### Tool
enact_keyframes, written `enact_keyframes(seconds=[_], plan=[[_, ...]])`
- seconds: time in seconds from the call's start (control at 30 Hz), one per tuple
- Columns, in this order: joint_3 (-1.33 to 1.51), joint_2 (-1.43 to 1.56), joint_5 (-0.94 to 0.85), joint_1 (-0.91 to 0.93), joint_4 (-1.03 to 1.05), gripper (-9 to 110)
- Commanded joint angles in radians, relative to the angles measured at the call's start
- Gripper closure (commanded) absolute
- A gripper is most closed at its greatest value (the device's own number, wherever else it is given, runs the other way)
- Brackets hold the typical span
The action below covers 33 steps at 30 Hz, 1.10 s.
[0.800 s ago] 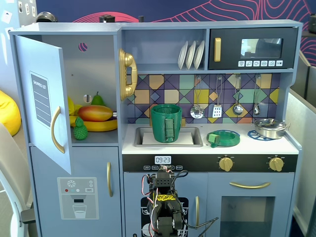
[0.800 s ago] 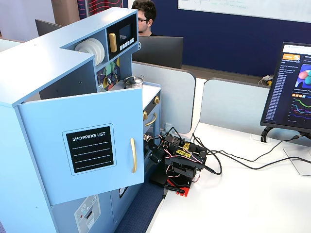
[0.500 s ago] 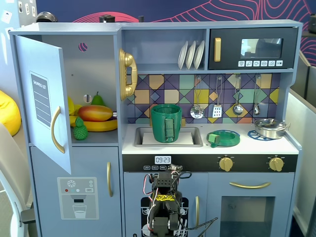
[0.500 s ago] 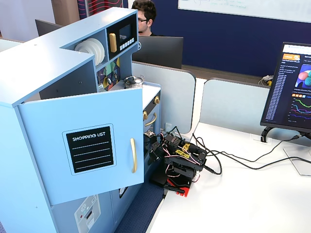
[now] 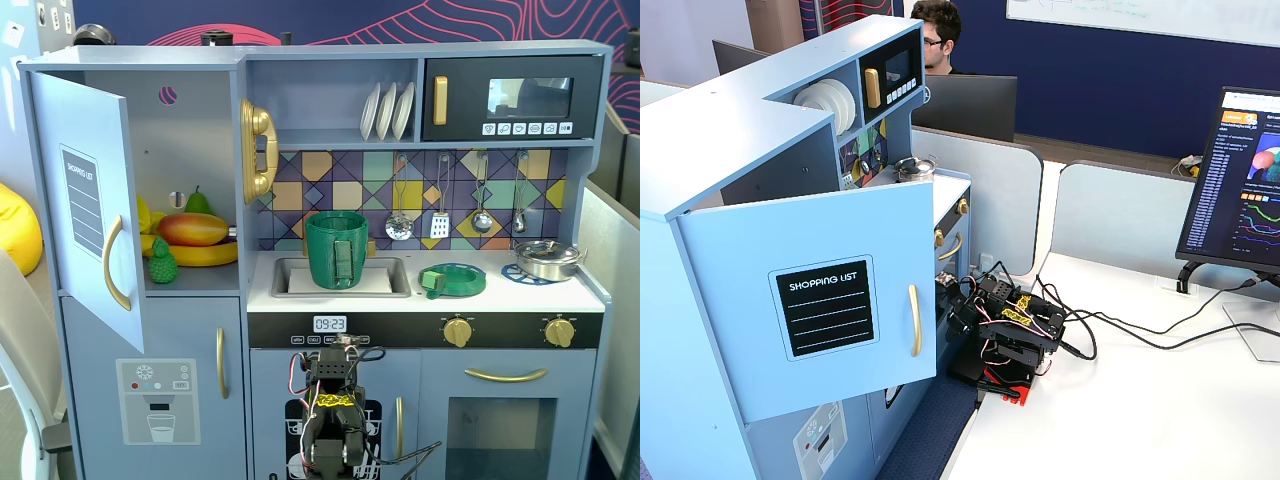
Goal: Pick up the green pineapple from the left cabinet and place it in the green recipient
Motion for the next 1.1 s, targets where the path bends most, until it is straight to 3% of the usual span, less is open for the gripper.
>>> enact_keyframes(seconds=[0.0,0.07,0.17,0.3,0.57,1.07], plan=[[-0.008,-0.032,0.032,-0.192,-0.379,101],[-0.014,-0.067,0.117,-0.330,-0.663,100],[-0.025,-0.081,-0.002,-0.491,-0.874,101],[-0.143,-0.107,-0.121,-0.646,-0.919,101],[-0.399,-0.299,-0.153,-0.788,-0.976,91],[-0.696,-0.755,-0.156,-0.764,-1.278,82]])
